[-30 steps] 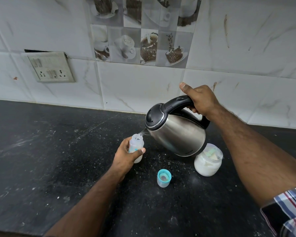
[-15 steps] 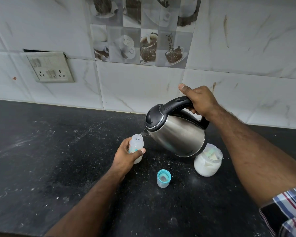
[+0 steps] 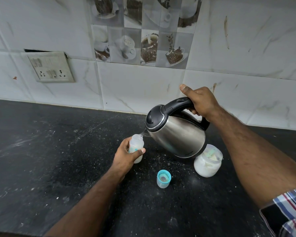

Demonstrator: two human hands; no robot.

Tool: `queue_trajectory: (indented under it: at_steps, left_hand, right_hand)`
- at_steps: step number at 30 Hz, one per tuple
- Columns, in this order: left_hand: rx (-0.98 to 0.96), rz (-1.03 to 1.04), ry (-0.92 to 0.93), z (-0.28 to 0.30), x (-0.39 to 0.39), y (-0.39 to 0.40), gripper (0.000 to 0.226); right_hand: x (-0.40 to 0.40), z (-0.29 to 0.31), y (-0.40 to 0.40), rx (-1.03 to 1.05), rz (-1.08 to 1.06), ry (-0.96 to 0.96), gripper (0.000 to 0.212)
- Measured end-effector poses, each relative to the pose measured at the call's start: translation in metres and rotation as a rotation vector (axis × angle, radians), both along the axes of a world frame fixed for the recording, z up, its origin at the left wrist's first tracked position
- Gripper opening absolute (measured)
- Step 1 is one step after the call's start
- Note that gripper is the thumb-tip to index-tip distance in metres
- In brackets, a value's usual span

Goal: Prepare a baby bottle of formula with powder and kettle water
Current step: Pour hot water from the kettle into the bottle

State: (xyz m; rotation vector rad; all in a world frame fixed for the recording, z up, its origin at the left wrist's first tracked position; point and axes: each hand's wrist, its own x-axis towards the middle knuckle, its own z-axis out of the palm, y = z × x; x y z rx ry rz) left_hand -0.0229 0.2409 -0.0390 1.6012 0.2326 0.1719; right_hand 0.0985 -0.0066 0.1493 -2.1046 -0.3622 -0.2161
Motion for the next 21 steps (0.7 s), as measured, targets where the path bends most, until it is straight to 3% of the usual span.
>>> queue_trajectory:
  at_steps: [6, 16, 21]
  left_hand:
    - [-0.015, 0.001, -0.015, 0.005, 0.004, -0.001, 0.054]
    - [-0.061, 0.003, -0.055, 0.022, 0.013, -0.012, 0.056]
    - [-0.039, -0.018, -0.035, 0.019, 0.014, -0.016, 0.055]
  right_hand:
    - [-0.003, -0.007, -0.006, 0.131, -0.042, 0.049, 0.081]
    - [-0.012, -0.049, -0.026, 0.591, -0.249, 0.147, 0.064]
    - [-0.010, -0.072, -0.019, 0.629, -0.425, 0.141, 0.065]
